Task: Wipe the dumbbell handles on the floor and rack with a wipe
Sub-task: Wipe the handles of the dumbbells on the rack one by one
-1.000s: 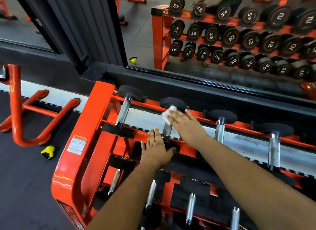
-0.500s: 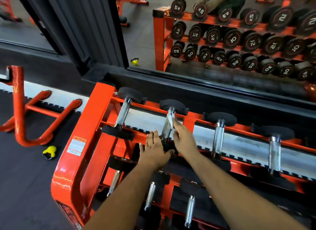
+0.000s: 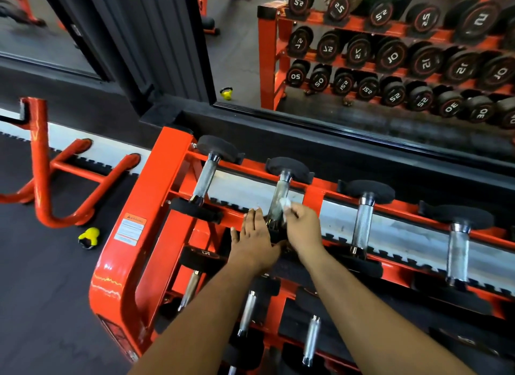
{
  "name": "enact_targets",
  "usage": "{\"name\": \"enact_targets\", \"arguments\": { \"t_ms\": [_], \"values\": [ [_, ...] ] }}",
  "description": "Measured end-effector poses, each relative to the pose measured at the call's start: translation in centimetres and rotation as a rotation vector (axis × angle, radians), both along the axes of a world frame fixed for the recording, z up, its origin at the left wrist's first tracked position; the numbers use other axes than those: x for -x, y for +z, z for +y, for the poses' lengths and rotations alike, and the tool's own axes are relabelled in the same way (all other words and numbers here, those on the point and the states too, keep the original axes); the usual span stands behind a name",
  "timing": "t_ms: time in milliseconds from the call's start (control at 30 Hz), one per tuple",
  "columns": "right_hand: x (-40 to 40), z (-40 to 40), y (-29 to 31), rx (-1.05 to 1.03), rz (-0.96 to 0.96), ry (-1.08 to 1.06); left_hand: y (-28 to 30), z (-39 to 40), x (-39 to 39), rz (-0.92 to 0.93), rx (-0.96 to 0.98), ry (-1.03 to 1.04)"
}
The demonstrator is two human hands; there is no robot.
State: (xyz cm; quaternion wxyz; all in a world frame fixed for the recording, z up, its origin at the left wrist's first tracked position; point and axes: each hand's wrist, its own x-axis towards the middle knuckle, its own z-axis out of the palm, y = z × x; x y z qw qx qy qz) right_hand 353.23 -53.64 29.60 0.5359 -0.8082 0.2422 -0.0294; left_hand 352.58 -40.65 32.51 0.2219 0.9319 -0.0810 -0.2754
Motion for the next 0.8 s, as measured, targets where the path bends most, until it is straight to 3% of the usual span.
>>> {"name": "enact_targets", "arguments": {
  "t_ms": [133, 300, 500, 633, 733, 800],
  "values": [
    [-3.7, 0.3, 2.7, -0.363, 0.007, -0.258, 0.1, 0.0, 0.1, -0.017, -0.012, 0.002],
    [-0.7, 1.3, 1.1, -0.428, 0.203, -0.152, -0.2, 0.2, -0.1, -0.012, -0.005, -0.014],
    [-5.6, -0.6, 3.0, -0.503, 0.080, -0.452, -0.3, 0.1, 0.1, -0.033, -0.009, -0.014],
    [-2.8, 1.3, 2.8, -0.313, 0.170, -0.245, -0.6, 0.3, 0.1, -0.026, -0.004, -0.025],
    [-1.9, 1.0, 2.9, -0.376, 0.210, -0.192, -0.5, 0.3, 0.1, -0.021, -0.003, -0.025],
    [-3.8, 0.5, 3.3, -0.452, 0.161, -0.286, -0.4, 0.2, 0.1, -0.014, 0.004, -0.024]
  ]
}}
